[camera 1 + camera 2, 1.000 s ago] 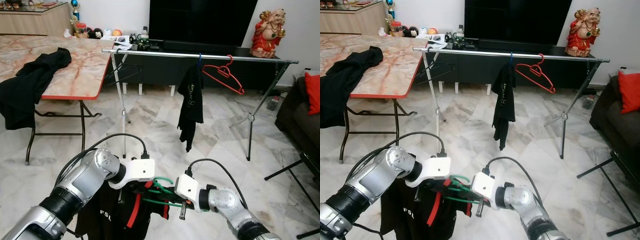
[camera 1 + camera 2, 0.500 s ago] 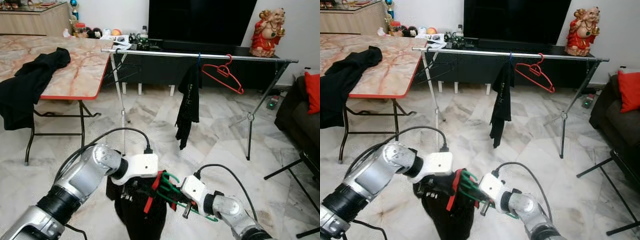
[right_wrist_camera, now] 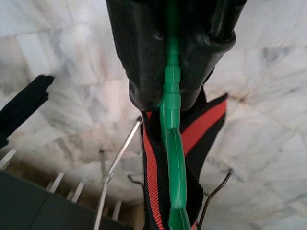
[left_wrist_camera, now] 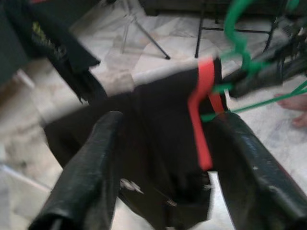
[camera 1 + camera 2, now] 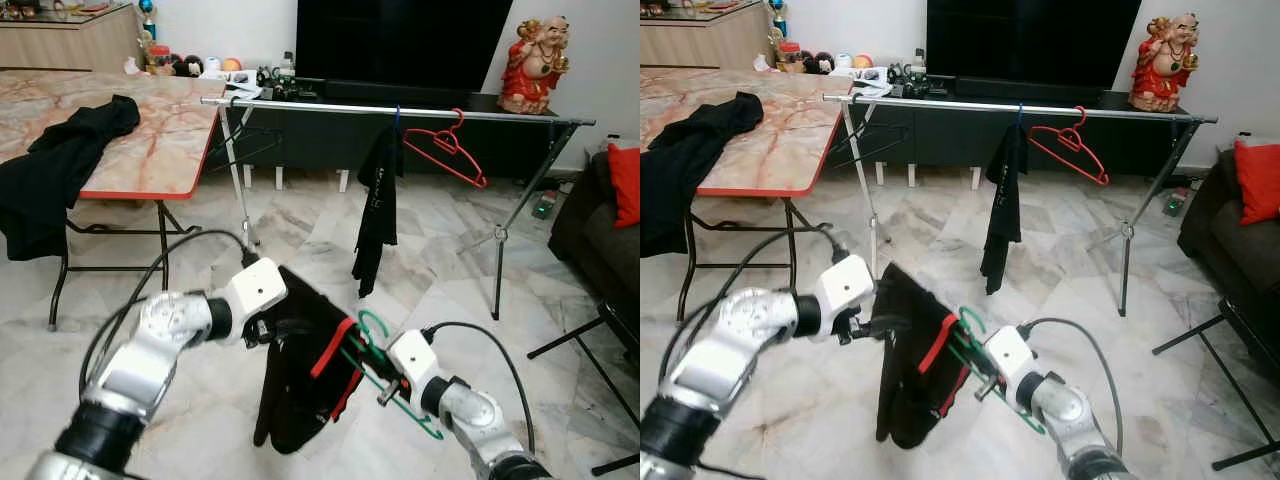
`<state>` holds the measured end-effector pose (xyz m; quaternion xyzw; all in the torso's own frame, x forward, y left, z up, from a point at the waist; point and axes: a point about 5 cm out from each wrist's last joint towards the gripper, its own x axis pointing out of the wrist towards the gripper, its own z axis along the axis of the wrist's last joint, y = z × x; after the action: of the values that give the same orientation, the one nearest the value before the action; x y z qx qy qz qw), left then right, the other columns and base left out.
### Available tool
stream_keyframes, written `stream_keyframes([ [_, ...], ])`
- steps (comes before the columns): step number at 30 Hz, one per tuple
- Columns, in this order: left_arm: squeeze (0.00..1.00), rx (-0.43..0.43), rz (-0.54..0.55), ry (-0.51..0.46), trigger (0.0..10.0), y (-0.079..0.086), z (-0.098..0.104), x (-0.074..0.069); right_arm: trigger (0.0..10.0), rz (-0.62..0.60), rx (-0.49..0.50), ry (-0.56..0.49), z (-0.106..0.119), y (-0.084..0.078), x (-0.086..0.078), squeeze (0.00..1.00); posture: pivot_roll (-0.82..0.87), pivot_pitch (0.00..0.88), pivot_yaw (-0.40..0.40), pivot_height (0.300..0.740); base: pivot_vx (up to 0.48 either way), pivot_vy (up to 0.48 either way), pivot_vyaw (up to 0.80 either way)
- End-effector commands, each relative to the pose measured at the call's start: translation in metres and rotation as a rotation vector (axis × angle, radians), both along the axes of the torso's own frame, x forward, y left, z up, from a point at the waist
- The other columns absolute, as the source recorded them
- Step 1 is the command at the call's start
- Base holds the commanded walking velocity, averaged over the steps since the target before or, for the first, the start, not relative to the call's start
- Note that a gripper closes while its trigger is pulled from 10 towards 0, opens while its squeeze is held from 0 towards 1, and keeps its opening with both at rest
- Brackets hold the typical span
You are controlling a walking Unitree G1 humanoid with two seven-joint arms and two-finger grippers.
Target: Hang hanger
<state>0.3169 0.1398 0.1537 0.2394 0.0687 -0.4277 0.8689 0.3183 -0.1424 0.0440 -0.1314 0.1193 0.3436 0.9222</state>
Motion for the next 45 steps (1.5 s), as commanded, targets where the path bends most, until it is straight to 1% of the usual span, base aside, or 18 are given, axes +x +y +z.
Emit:
stream_keyframes([
  [1, 0.00, -0.009, 0.063, -0.002, 10.0, 0.003, -0.012, -0.001, 0.0, -0.033, 0.037, -0.098, 0.022, 0.000, 0.014, 0.00, 0.15, 0.011, -0.095, 0.740, 0.000, 0.000, 0.00],
  [2, 0.00, -0.009, 0.063, -0.002, 10.0, 0.003, -0.012, -0.001, 0.0, -0.033, 0.037, -0.098, 0.022, 0.000, 0.014, 0.00, 0.15, 0.011, -0.095, 0.740, 0.000, 0.000, 0.00],
  [4, 0.00, -0.015, 0.095, -0.007, 10.0, 0.000, -0.021, -0.003, 0.0, -0.049, 0.057, -0.118, 0.028, 0.000, 0.019, 0.00, 0.15, 0.010, -0.097, 0.740, 0.000, 0.000, 0.00],
  [6, 0.00, -0.018, 0.149, -0.016, 10.0, -0.002, -0.027, -0.001, 0.0, -0.047, 0.069, -0.139, 0.034, 0.001, 0.022, 0.00, 0.14, 0.009, -0.096, 0.740, 0.000, 0.000, 0.00],
  [9, 0.00, -0.056, 0.220, 0.016, 10.0, -0.007, -0.036, 0.001, 0.0, -0.045, 0.083, -0.157, 0.040, 0.003, 0.026, 0.00, 0.14, 0.006, -0.096, 0.740, 0.000, 0.000, 0.00],
  [10, 0.00, -0.056, 0.220, 0.016, 10.0, -0.007, -0.036, 0.001, 0.0, -0.045, 0.083, -0.157, 0.040, 0.003, 0.026, 0.00, 0.14, 0.006, -0.096, 0.740, 0.000, 0.000, 0.00],
  [12, 0.00, -0.106, 0.244, 0.053, 10.0, -0.017, -0.041, 0.001, 0.0, -0.032, 0.087, -0.173, 0.046, 0.005, 0.029, 0.00, 0.14, 0.003, -0.097, 0.740, 0.000, 0.000, 0.00],
  [13, 0.00, -0.112, 0.257, 0.050, 10.0, -0.022, -0.043, 0.000, 0.0, -0.027, 0.091, -0.183, 0.050, 0.006, 0.031, 0.00, 0.14, 0.003, -0.099, 0.740, 0.000, 0.000, 0.00],
  [16, 0.00, -0.119, 0.338, 0.040, 10.0, -0.025, -0.046, 0.005, 0.0, -0.023, 0.096, -0.191, 0.053, 0.009, 0.033, 0.00, 0.13, 0.002, -0.099, 0.740, 0.000, 0.000, 0.00],
  [18, 0.00, -0.136, 0.367, 0.040, 10.0, -0.027, -0.047, 0.007, 0.0, -0.019, 0.097, -0.195, 0.054, 0.011, 0.033, 0.00, 0.14, 0.002, -0.098, 0.740, 0.000, 0.000, 0.00],
  [19, 0.00, -0.155, 0.416, 0.037, 10.0, -0.027, -0.046, 0.010, 0.0, -0.015, 0.097, -0.197, 0.055, 0.012, 0.034, 0.00, 0.14, 0.002, -0.098, 0.740, 0.000, 0.000, 0.00],
  [20, 0.00, -0.155, 0.416, 0.037, 10.0, -0.027, -0.046, 0.010, 0.0, -0.015, 0.097, -0.197, 0.055, 0.012, 0.034, 0.00, 0.14, 0.002, -0.098, 0.740, 0.000, 0.000, 0.00],
  [26, 0.00, -0.183, 0.561, 0.004, 10.0, -0.030, -0.044, 0.020, 0.0, -0.007, 0.102, -0.190, 0.052, 0.015, 0.032, 0.00, 0.13, 0.000, -0.093, 0.740, 0.000, 0.000, 0.00],
  [29, 0.00, -0.212, 0.575, 0.005, 10.0, -0.037, -0.041, 0.023, 0.0, -0.004, 0.103, -0.185, 0.051, 0.016, 0.031, 0.00, 0.13, 0.000, -0.092, 0.740, 0.000, 0.000, 0.00],
  [33, 0.00, -0.198, 0.592, -0.011, 10.0, -0.045, -0.038, 0.026, 0.0, -0.003, 0.109, -0.182, 0.050, 0.017, 0.030, 0.00, 0.13, 0.000, -0.085, 0.740, 0.000, 0.000, 0.00],
  [37, 0.00, -0.191, 0.614, -0.020, 10.0, -0.046, -0.038, 0.029, 0.0, 0.005, 0.118, -0.178, 0.050, 0.019, 0.030, 0.00, 0.13, 0.000, -0.082, 0.740, 0.000, 0.000, 0.00],
  [41, 0.00, -0.224, 0.672, -0.044, 10.0, -0.044, -0.032, 0.035, 0.0, 0.047, 0.133, -0.157, 0.048, 0.022, 0.028, 0.00, 0.13, 0.000, -0.081, 0.740, 0.000, 0.000, 0.00],
  [45, 0.00, -0.190, 0.707, -0.072, 10.0, -0.044, -0.032, 0.039, 0.0, 0.052, 0.138, -0.149, 0.047, 0.022, 0.027, 0.00, 0.13, 0.000, -0.083, 0.740, 0.000, 0.000, 0.00],
])
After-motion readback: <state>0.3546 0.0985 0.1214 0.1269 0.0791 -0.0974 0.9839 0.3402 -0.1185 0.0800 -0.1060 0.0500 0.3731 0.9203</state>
